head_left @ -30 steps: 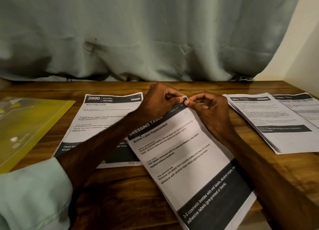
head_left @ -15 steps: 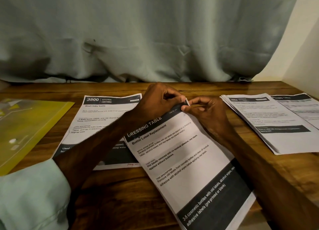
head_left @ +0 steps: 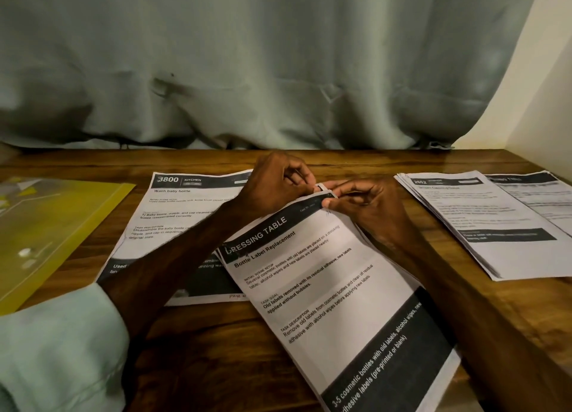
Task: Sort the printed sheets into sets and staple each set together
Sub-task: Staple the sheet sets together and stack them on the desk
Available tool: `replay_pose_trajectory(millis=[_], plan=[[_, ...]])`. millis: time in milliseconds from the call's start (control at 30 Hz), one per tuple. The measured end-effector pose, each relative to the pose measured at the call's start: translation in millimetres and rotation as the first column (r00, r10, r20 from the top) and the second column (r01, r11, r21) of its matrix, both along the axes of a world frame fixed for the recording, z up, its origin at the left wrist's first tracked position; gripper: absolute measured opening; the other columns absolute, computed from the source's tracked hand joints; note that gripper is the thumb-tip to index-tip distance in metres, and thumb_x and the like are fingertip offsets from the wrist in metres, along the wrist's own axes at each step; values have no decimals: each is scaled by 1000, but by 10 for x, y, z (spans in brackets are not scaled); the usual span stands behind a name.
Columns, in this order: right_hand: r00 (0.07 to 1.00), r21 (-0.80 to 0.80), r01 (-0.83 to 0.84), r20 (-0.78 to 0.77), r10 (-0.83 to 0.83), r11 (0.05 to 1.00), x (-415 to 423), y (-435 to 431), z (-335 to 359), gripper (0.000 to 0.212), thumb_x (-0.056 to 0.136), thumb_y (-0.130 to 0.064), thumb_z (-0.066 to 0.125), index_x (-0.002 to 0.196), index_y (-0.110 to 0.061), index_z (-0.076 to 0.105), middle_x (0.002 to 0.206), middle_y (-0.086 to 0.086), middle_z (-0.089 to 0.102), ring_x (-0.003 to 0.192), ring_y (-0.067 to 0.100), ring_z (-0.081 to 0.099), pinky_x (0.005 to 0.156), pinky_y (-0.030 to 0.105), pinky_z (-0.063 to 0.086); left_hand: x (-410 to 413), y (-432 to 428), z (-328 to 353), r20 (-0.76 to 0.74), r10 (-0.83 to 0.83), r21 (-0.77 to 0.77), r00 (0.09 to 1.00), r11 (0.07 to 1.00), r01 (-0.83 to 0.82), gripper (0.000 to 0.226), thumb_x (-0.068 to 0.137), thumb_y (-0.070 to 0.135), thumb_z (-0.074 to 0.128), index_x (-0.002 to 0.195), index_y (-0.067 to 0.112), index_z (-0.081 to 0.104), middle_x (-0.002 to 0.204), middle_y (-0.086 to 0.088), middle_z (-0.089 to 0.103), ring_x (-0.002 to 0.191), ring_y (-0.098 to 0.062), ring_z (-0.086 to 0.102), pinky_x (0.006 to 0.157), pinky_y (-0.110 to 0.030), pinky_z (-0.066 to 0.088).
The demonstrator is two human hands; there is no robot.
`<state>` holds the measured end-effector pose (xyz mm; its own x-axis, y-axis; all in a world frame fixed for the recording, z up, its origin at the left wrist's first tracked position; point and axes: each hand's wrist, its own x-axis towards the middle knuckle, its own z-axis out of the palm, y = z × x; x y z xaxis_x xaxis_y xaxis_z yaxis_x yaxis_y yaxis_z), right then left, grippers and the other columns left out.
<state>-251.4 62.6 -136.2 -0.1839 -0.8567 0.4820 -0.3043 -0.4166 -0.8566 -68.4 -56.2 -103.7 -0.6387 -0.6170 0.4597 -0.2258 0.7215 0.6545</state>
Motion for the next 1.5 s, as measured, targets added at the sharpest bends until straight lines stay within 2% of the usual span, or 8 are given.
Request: replay_pose_trajectory(millis=[300,533,633,867,1033,1167,1367,1500], plan=[[999,4,47,-24,-47,999,26,-3,4,18,78,-8,84,92,2,77,97,13,78,86,34,76,83,52,62,-27,100,38,-73,-7,-20,997,1000,6,9,81,6,84,89,9,80,80,3,77,69,-8,73,68,-23,61],[999,19,34,32,-34,999,15,-12,-3,17,81,-3,82,95,4,75,97,15,78,87,36,76,83,49,62,-21,106,76,-29,-19,-138,999,990,15,6,85,17,82,89,21,80,92,8,76,85,-5,69,71,-23,58],[998,21,30,46,-31,999,18,-9,6,14,81,-2,81,94,0,76,96,12,79,86,32,76,80,40,62,-13,120,104,-14,-67,-97,998,993,66,5,87,13,80,91,16,78,85,8,76,75,-3,71,66,-15,54],[998,-1,66,13,-66,998,15,-6,14,8,88,-4,76,95,-7,78,93,7,79,83,25,76,77,32,61,-20,112,99,-59,-38,89,998,995,43,12,92,14,76,103,10,76,83,3,79,73,-8,76,65,-22,58],[996,-3,83,-15,-83,997,2,13,25,13,90,-9,74,100,-1,77,96,5,79,88,22,76,78,28,60,-8,59,92,-44,-64,97,997,993,68,12,93,13,74,103,13,81,89,6,79,78,-10,76,71,-29,62],[994,-4,86,74,-86,996,17,14,23,15,85,-5,78,97,3,75,92,9,79,83,26,76,77,31,61,-18,66,95,-55,-64,115,996,991,70,13,92,12,74,104,12,81,89,8,79,77,-11,76,69,-26,61],[987,-5,110,119,-109,994,-1,-24,5,20,83,-5,80,97,6,71,95,16,78,87,35,75,83,43,63,-23,65,112,-44,-69,136,997,988,75,14,95,13,73,106,12,81,91,5,79,80,-14,77,75,-37,64],[983,1,113,142,-112,994,-15,-55,-16,18,82,-5,82,95,1,72,95,17,77,87,34,75,84,45,61,2,99,146,-53,-108,172,993,978,115,15,94,22,74,103,12,81,90,1,80,80,-19,78,75,-44,64]])
